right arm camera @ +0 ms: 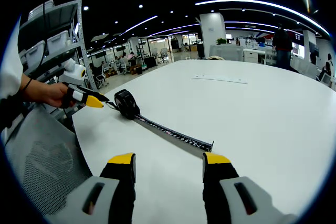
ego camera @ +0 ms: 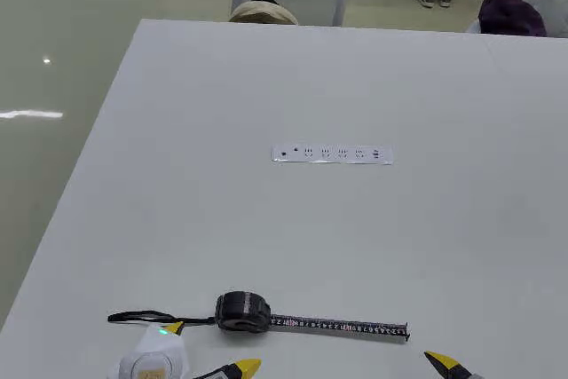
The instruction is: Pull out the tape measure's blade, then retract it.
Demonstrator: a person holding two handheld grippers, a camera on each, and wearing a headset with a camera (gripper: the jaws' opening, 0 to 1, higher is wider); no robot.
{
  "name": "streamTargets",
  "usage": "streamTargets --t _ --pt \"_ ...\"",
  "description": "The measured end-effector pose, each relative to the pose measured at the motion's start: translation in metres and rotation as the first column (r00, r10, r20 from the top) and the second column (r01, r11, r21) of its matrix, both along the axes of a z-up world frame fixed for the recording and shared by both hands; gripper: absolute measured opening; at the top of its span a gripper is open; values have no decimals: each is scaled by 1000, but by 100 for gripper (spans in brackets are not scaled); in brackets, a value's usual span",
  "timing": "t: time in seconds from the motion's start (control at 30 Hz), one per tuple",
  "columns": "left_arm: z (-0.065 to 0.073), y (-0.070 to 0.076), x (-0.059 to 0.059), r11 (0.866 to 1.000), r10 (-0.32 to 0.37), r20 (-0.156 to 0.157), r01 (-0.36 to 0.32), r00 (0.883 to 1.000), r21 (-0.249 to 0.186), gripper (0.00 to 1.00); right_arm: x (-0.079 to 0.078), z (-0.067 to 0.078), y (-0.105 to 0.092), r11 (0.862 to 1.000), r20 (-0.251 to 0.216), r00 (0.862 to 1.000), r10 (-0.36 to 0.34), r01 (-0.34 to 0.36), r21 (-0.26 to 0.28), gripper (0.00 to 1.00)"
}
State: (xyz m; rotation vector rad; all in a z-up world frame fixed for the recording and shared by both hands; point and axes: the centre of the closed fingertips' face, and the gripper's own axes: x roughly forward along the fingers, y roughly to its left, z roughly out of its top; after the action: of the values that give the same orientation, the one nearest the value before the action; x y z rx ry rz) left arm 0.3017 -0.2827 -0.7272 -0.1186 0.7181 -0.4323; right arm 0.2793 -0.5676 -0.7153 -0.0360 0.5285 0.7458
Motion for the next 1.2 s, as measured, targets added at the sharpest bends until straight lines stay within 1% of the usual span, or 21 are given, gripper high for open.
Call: streamTargets --t 0.07,0.3,0.4,0.5,0.7,0.77,0.93,1.0,1.07,1.1,1.17,1.2 --pt "0 -2 1 1000 2 0 -2 1000 -3 88 0 0 0 1000 2 1000 3 -3 -3 50" --pt "-4 -7 4 1000 18 -18 -18 1000 9 88 2 2 1 1000 7 1000 7 -7 -2 49" --pt "-6 -8 6 1000 28 -24 -28 999 8 88 3 0 0 1000 7 1000 8 -8 -2 49" --pt "-7 -7 7 999 40 -29 -40 999 13 89 3 2 2 1000 7 1000 9 -9 -4 49" --pt "-11 -7 9 998 69 -41 -69 997 -6 89 5 0 0 1000 7 1000 10 -10 -4 48" --pt "-13 -6 10 997 76 -43 -76 996 1 89 6 2 0 1000 9 1000 7 -7 -1 48" --pt "-14 -9 12 996 93 -49 -93 994 -8 90 6 3 0 1000 8 1000 6 -6 -4 48" --pt "-15 -11 13 995 95 -52 -95 994 -4 89 7 2 -1 1000 7 1000 7 -7 -4 48" --pt "-14 -13 14 995 100 -49 -100 994 -1 90 7 1 -1 1000 3 1000 5 -5 -4 48" --pt "-14 -16 14 996 90 -44 -90 995 3 91 6 2 0 1000 2 1000 6 -6 -3 48" --pt "-15 -19 14 996 93 -52 -94 994 -5 91 6 1 0 1000 2 1000 8 -8 -5 48" --pt "-17 -20 14 995 96 -61 -97 993 -11 91 6 1 0 1000 0 1000 8 -8 -4 48"
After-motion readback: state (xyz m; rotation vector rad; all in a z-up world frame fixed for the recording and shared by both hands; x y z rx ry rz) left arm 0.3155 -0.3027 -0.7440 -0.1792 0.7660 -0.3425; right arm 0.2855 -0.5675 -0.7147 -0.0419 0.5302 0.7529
